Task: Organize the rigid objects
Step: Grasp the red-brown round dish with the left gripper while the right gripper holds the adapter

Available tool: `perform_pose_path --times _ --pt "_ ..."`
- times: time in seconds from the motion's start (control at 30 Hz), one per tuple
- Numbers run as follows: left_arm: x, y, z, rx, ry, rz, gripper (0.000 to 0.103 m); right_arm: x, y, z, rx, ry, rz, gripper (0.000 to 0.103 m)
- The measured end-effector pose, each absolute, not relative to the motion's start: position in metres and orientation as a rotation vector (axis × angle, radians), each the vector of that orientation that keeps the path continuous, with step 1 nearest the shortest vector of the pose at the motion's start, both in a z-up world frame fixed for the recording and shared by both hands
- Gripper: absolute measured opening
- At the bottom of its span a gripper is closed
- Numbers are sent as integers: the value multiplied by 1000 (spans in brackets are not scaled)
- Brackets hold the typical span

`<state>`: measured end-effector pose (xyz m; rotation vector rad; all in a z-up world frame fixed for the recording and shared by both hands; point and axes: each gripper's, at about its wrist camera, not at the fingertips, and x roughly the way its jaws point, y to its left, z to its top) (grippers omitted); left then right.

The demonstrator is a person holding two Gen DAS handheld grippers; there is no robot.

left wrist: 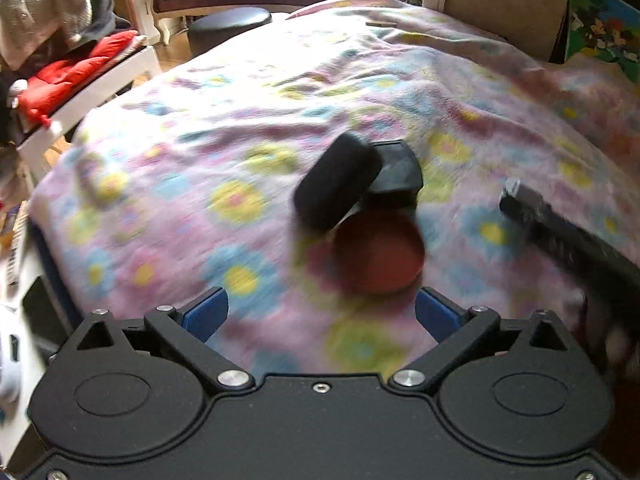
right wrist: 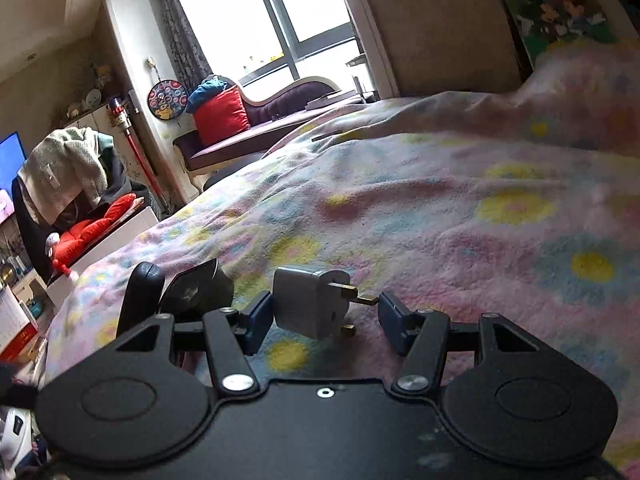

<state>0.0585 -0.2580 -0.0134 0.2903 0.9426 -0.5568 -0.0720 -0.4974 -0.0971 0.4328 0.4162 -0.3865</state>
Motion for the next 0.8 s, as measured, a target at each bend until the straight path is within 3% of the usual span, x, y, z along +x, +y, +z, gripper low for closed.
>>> perform_pose_path --times 0.5,0.7,0.77,0.8 --pt "80 -321 -49 332 937 -563 97 -69 -499 -96 454 420 -390 57" --pt "102 -326 -69 259 1043 -524 98 -69 -500 -97 459 415 -390 57" --pt "105 -322 -68 213 1051 -545 84 -70 -500 -97 462 409 -392 57" --pt "106 -319 -66 189 1051 -557 71 -70 -501 -97 464 406 -392 57"
